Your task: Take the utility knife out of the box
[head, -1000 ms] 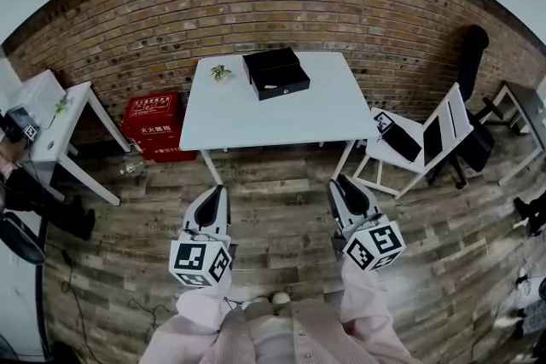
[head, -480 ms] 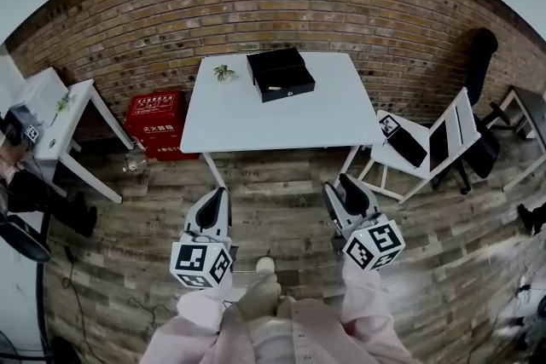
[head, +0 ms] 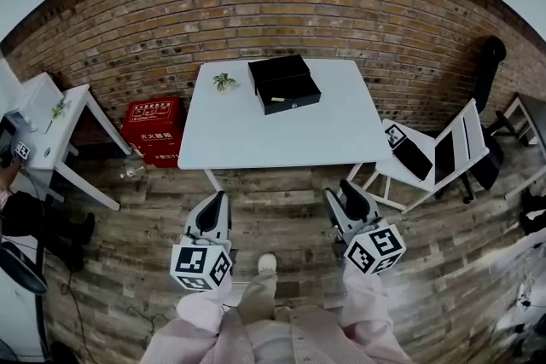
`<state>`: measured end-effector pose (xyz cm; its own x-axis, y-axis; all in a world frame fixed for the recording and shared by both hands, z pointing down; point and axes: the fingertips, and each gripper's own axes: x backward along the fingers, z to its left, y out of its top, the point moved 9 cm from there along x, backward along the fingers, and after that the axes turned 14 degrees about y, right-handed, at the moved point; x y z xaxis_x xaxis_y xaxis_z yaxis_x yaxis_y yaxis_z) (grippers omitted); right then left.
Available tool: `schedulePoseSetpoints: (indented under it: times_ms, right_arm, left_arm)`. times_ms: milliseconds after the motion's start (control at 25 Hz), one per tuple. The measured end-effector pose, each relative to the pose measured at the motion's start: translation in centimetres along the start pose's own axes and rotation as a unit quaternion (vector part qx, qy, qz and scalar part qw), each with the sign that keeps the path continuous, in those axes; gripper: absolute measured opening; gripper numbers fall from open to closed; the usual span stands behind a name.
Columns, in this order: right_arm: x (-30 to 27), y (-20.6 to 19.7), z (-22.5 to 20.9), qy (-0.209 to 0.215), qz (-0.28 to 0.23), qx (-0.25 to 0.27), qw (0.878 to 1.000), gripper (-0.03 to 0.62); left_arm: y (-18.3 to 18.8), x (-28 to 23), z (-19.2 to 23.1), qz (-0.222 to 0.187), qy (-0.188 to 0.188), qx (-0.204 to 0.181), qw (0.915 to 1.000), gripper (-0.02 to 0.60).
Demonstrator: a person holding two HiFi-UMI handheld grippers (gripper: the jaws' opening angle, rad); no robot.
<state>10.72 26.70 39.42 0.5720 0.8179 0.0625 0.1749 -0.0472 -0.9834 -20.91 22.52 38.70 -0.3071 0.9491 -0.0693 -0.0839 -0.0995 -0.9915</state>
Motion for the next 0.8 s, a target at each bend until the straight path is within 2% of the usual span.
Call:
schedulePoseSetpoints:
  times_ms: [800]
  right_arm:
    - [-12.3, 0.5, -9.9, -0.031, 0.023, -0.013, 0.999, 0.156]
  left_arm:
    - [0.9, -16.9, 3.9, 0.027, -0.021, 0.009, 0.9994, -0.008]
